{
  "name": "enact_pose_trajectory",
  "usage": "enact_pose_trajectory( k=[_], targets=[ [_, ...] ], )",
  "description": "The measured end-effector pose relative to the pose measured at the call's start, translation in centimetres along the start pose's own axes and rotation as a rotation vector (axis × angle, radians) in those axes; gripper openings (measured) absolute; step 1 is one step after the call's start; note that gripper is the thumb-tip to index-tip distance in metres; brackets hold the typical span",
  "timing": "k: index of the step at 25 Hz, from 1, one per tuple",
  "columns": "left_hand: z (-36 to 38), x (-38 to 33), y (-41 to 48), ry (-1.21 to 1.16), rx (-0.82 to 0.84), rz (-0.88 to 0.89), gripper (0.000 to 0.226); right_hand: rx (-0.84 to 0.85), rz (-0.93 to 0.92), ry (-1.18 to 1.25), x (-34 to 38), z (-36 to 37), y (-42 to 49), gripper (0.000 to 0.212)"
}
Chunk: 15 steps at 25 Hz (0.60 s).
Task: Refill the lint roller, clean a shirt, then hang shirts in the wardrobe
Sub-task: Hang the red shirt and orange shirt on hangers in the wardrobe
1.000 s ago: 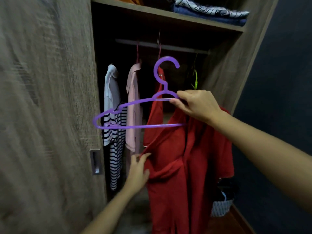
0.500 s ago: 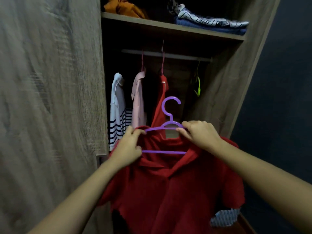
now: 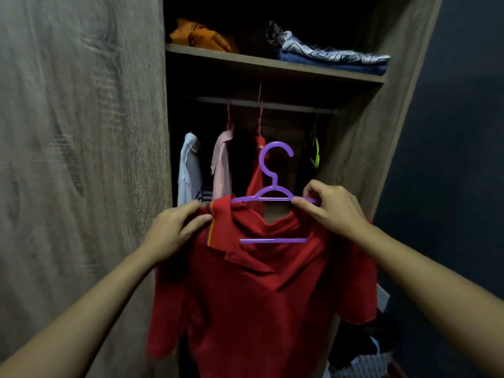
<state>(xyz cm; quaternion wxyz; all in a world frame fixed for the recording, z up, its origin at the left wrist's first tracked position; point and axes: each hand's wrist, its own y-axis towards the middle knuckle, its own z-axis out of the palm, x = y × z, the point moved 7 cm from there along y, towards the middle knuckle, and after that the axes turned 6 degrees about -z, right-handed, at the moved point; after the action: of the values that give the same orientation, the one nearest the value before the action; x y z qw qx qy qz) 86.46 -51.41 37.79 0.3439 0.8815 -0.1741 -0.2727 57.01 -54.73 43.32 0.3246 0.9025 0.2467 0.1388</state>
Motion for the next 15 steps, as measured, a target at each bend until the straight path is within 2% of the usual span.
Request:
enact_pose_trajectory(
  k=[4,6,9,11,15],
  targets=[
    [-2.9,1.5,0.5,-0.048,-0.123,-0.094,0.038,0.263,0.057,0.521,-1.8,0.2,0.2,0.025],
    [-3.2,1.8,0.7,-0.059,-0.1,-0.093,0.035,0.35,0.017,0.49,-1.8,0.7,-0.2,0.024],
    [-3.2,2.8,0.9,-0.184,-0.096,-0.109,0.014,0.287,0.061,0.603,-1.5,1.6,-0.8,0.022],
    [-4.0,3.6,1.2,-0.254,-0.151,-0.163,0.018,0.247,0.096,0.719,-1.5,2.2,-0.8,0.022],
    [-5.3,2.6,2.0,-0.072,-0.015,-0.092,0.012,0.181,0.141,0.852,-2.1,2.3,-0.1,0.023]
  ],
)
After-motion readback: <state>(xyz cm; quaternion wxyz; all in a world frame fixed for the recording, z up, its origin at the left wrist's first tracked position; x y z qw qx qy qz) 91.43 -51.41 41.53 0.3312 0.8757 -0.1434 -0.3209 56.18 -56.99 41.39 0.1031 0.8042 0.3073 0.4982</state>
